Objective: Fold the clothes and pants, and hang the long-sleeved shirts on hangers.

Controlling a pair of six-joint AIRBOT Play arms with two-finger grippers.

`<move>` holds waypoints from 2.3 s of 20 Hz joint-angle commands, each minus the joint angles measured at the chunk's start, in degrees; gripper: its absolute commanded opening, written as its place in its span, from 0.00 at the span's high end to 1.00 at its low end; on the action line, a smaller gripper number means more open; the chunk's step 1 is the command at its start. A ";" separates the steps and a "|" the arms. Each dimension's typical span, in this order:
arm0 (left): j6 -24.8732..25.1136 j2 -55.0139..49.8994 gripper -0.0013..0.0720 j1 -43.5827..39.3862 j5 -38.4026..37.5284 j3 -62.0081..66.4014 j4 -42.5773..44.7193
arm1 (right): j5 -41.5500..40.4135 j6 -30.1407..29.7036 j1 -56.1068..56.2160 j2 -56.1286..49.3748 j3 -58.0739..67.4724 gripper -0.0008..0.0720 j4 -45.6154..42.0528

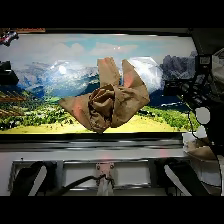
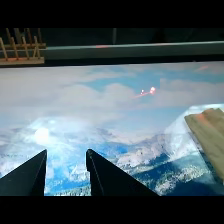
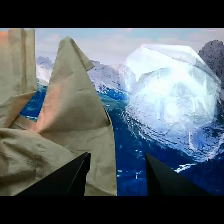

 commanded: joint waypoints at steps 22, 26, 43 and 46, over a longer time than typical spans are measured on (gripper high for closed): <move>0.02 -0.04 0.59 0.07 0.02 -0.02 0.02 | 0.00 0.00 0.02 0.07 0.00 0.42 0.00; 0.02 -1.16 0.59 0.55 6.69 -0.02 0.44 | -3.91 0.00 0.02 0.04 0.00 0.42 0.00; 0.02 -7.30 0.59 -1.36 -17.86 -0.07 -26.88 | -5.77 0.59 0.04 0.00 -0.02 0.42 19.89; 0.09 -16.15 0.29 -7.06 -23.43 -3.78 -26.56 | -1.38 0.57 0.04 0.00 -0.02 0.42 22.01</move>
